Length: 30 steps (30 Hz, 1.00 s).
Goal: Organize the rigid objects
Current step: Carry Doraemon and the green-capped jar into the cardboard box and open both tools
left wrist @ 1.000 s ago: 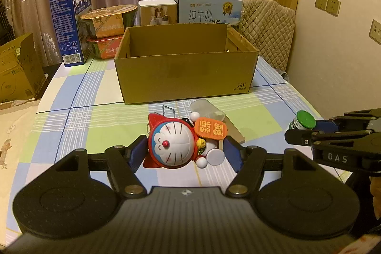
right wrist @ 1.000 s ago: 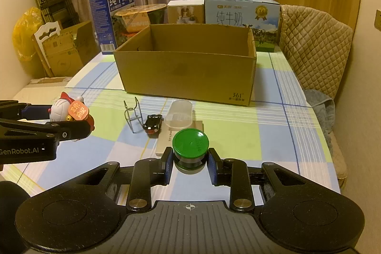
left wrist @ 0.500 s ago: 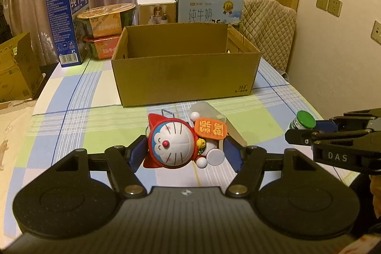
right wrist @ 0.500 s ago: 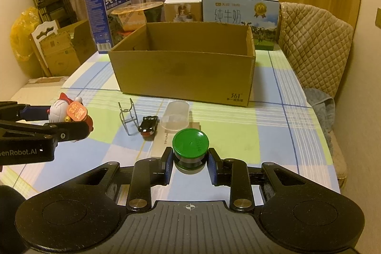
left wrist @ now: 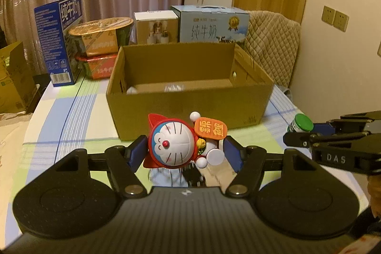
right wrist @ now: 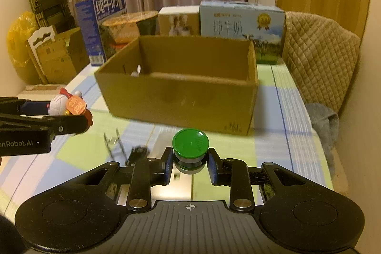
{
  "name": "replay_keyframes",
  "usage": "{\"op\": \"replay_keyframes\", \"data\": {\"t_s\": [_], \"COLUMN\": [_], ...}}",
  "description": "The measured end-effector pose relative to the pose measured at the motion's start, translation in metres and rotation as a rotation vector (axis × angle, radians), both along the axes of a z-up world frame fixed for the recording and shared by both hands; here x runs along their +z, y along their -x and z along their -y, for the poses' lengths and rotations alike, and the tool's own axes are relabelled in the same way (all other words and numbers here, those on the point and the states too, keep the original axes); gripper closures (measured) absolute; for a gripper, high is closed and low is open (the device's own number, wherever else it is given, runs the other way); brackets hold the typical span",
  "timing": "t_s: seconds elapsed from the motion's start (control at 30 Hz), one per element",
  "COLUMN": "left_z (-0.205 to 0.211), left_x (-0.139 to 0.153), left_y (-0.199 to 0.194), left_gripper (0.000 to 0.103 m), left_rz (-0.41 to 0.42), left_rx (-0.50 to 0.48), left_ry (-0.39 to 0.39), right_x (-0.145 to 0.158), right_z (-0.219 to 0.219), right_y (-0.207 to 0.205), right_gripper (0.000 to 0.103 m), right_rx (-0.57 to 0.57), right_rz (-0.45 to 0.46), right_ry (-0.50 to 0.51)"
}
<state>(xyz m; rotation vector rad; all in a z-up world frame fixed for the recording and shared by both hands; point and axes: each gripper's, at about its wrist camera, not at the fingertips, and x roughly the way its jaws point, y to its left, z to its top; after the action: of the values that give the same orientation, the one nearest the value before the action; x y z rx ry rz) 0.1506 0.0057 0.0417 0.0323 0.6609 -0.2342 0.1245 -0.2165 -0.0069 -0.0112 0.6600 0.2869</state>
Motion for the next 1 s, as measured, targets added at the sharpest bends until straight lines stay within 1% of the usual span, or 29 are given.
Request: {"op": "replay_keyframes", "data": {"t_s": [0.13, 0.23, 0.37, 0.47, 0.57, 0.63, 0.83, 1.0], "left_z": [-0.005, -0.005, -0.004, -0.005, -0.006, -0.007, -0.007, -0.006], "left_x": [0.009, 0.017, 0.022, 0.020, 0.015, 0.011, -0.001, -0.009], "left_y": [-0.035, -0.066, -0.107, -0.139, -0.160, -0.171, -0.190, -0.198], "left_gripper": [0.038, 0.038, 0.038, 0.038, 0.038, 0.038, 0.038, 0.038], "left_rz": [0.008, 0.020, 0.020, 0.004, -0.009, -0.024, -0.048, -0.061], "left_rx": [-0.013, -0.024, -0.041, -0.034, -0.035, -0.035, -0.037, -0.035], "left_ry": [0.015, 0.005, -0.012, -0.017, -0.033, -0.031, -0.053, -0.059], "right_x": [0.021, 0.035, 0.043, 0.040, 0.030, 0.021, 0.000, -0.010], "right_z": [0.002, 0.001, -0.003, -0.006, -0.008, -0.007, -0.003, -0.002], "right_y": [-0.037, -0.069, -0.117, -0.145, -0.167, -0.175, -0.189, -0.195], "right_gripper": [0.076, 0.076, 0.076, 0.076, 0.076, 0.076, 0.076, 0.076], "right_rx": [-0.004, -0.012, -0.012, -0.017, -0.018, -0.021, -0.030, -0.034], "right_rz": [0.040, 0.068, 0.049, 0.024, -0.009, -0.029, -0.070, -0.087], "right_ry": [-0.021, -0.017, -0.014, -0.008, 0.002, 0.004, 0.009, 0.010]}}
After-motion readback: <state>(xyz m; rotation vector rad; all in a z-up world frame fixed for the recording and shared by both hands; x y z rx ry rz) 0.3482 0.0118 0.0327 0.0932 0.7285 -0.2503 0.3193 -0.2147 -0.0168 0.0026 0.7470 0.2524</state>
